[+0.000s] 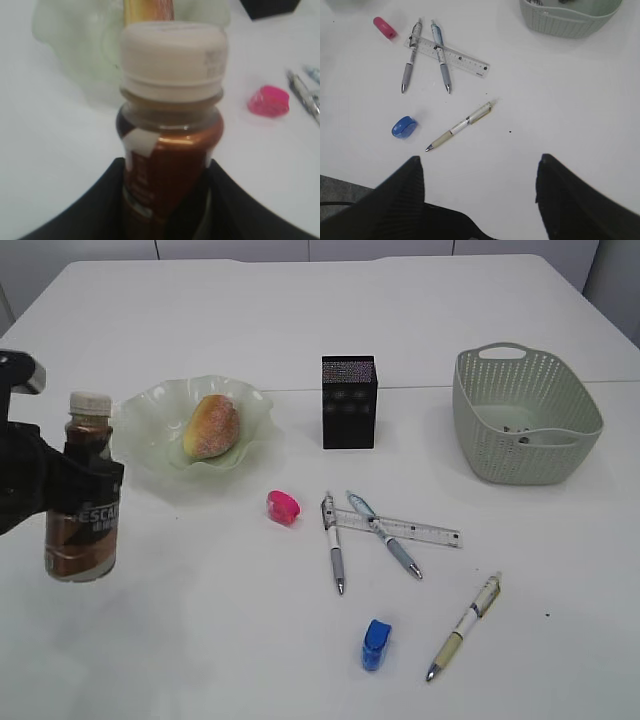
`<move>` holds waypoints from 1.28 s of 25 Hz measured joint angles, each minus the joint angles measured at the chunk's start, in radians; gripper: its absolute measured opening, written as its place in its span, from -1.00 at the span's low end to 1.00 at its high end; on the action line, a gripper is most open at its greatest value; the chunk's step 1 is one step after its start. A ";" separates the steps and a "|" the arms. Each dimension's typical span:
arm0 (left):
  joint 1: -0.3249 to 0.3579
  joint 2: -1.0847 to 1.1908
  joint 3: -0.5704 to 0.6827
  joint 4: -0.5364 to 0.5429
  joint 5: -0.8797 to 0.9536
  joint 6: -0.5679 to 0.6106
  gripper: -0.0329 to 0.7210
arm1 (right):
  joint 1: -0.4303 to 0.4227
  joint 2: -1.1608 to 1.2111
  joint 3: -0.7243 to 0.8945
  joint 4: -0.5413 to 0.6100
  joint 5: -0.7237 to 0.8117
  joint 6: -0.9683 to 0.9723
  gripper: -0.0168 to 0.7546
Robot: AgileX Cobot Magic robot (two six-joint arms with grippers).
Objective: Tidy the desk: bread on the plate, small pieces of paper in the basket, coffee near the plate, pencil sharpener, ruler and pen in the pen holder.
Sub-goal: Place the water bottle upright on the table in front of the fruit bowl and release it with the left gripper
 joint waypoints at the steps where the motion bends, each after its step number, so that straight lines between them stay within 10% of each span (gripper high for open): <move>1: 0.000 0.000 0.022 -0.008 -0.079 0.000 -0.10 | 0.000 0.000 0.000 0.000 0.000 0.000 0.44; 15: -0.014 0.260 0.126 -0.079 -0.924 0.000 -0.10 | 0.000 -0.051 0.000 -0.030 0.004 -0.006 0.44; 32: -0.116 0.505 0.124 -0.052 -1.032 -0.034 -0.10 | 0.000 -0.102 0.000 -0.071 0.005 -0.006 0.44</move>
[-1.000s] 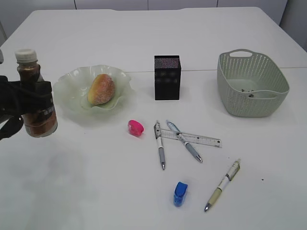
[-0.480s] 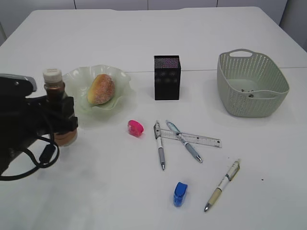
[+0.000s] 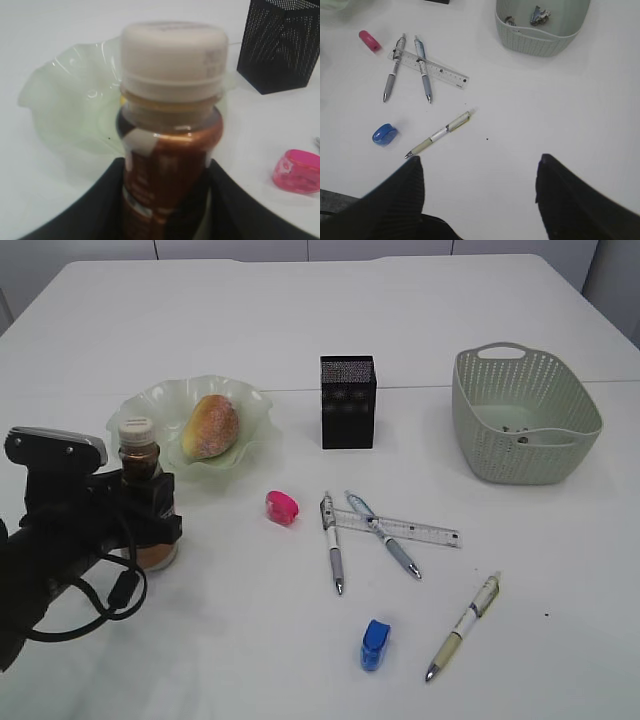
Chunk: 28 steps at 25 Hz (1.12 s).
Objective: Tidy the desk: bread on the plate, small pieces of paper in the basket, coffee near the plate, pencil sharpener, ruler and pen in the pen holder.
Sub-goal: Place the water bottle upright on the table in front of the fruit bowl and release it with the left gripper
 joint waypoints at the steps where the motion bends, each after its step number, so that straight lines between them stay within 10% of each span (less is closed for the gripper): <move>1: 0.000 0.008 -0.002 0.002 -0.010 0.000 -0.10 | 0.000 -0.002 0.000 0.000 0.000 0.000 0.44; 28: 0.000 0.071 -0.013 0.022 -0.099 -0.029 0.20 | 0.000 -0.012 0.000 -0.006 0.001 0.000 0.44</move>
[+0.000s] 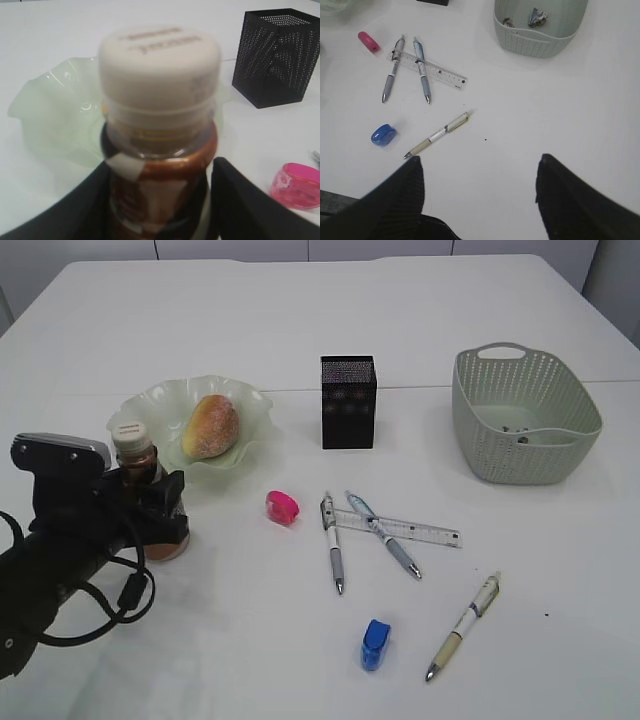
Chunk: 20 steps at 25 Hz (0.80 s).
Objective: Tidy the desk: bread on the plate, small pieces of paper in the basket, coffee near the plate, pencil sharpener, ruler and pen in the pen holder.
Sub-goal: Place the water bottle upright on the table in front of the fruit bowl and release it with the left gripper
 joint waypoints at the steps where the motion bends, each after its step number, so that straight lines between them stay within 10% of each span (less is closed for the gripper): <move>1: 0.000 -0.004 0.000 0.000 0.005 -0.002 0.21 | 0.000 0.000 0.000 0.000 0.000 0.000 0.44; 20: 0.000 -0.066 0.059 -0.007 0.043 -0.004 0.31 | 0.000 0.000 0.000 0.000 0.002 0.011 0.44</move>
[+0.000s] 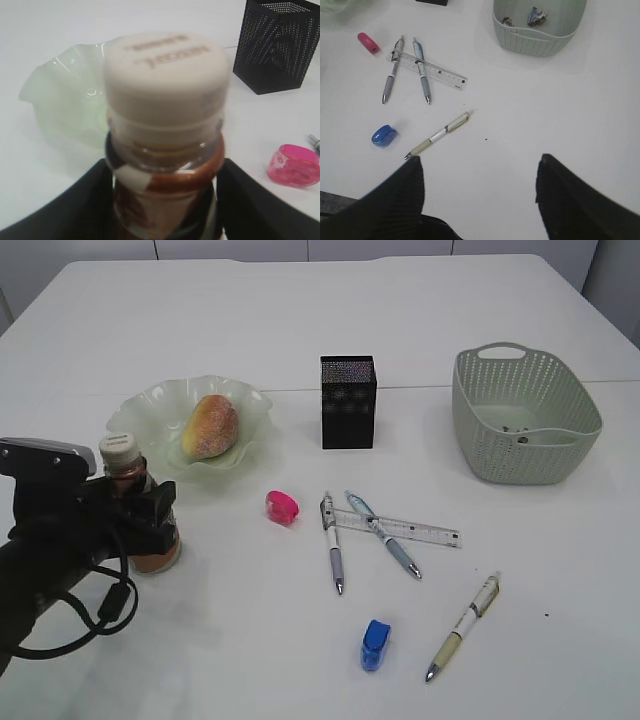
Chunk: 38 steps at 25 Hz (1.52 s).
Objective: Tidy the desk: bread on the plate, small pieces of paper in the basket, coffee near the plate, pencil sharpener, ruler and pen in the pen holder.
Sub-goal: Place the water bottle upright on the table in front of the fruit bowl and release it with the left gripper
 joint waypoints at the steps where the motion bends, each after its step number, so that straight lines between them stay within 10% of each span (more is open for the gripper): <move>1: 0.000 -0.005 0.000 -0.001 0.005 0.000 0.36 | 0.000 0.000 0.000 0.000 0.000 0.000 0.44; 30: 0.000 -0.353 0.009 -0.032 0.017 0.040 0.49 | 0.000 0.000 0.000 0.000 0.002 0.000 0.44; 38: 0.000 -0.597 0.015 -0.030 0.292 0.099 0.45 | 0.000 0.000 0.000 0.000 0.002 0.017 0.44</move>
